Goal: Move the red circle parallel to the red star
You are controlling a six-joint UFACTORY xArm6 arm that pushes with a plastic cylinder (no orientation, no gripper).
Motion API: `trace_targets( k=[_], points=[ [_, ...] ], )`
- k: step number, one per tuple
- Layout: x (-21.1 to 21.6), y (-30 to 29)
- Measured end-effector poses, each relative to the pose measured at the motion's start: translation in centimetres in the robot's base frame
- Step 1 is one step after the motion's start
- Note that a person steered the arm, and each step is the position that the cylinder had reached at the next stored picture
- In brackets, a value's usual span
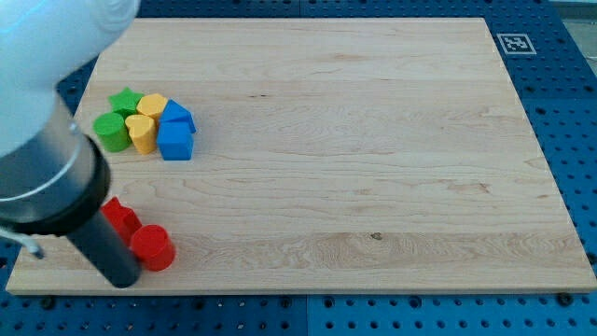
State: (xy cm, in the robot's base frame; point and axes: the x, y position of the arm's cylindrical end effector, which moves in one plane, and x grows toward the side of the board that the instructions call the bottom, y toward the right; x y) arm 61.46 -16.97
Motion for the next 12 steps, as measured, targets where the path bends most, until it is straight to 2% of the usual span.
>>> trace_targets(
  k=[1, 4, 6, 12],
  points=[
    [0.0, 2.2],
    [-2.0, 0.2],
    [-2.4, 3.4],
    [-3.6, 3.5]
  ],
)
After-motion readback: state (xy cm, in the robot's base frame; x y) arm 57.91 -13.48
